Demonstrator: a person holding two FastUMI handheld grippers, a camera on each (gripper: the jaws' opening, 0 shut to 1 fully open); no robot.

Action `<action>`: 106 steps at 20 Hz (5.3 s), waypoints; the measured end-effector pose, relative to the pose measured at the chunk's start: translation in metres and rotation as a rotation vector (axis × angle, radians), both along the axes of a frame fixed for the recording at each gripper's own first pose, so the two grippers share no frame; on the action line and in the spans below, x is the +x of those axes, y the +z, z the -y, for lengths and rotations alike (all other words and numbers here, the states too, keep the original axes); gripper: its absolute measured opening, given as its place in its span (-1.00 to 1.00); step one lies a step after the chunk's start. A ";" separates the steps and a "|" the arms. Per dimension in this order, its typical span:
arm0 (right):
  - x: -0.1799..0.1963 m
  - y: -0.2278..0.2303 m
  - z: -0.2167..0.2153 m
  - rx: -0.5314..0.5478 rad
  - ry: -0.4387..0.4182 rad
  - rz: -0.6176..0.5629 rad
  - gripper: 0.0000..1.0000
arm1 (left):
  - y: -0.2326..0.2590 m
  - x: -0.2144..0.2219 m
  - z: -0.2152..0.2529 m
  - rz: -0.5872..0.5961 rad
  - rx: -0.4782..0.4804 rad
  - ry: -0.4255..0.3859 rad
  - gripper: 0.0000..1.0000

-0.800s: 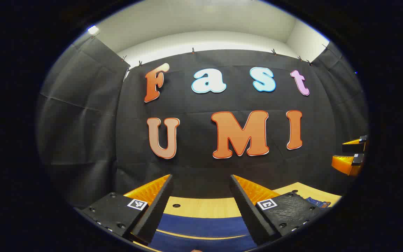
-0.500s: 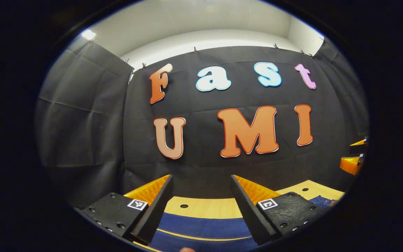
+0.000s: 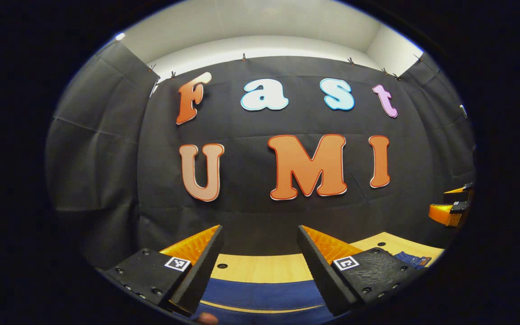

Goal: Grasp the waist and the cuffs of the jeans and fold them to make the two legs overlap; first hold the waist and fold one-third of the jeans toward the cuffs, then hold the cuffs and fold the remaining one-third in the same direction to finish folding.

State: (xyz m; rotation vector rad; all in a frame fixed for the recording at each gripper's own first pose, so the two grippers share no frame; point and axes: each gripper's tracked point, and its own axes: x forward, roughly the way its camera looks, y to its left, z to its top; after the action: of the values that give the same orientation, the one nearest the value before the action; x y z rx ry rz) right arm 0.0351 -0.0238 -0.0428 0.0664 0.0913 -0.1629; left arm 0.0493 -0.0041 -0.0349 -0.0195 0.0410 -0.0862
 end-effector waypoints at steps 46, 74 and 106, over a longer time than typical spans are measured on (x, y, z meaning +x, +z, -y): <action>-0.055 -0.234 -0.003 0.691 -0.304 -0.672 0.97 | -0.353 -0.072 -0.275 -0.896 -0.551 0.338 0.95; -0.100 -0.370 0.109 1.209 -0.461 -0.816 0.97 | -0.443 -0.091 -0.276 -0.953 -1.149 0.574 0.38; -0.047 -0.354 0.149 1.424 -0.416 -0.613 -0.84 | -0.353 -0.036 -0.268 -0.856 -1.111 0.370 -0.98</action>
State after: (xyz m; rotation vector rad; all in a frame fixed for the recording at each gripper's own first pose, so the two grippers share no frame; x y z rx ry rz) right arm -0.0122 -0.1731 -0.3971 1.4671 0.7987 -0.5059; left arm 0.0131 0.2637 -0.3882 -1.1734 0.8388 0.2854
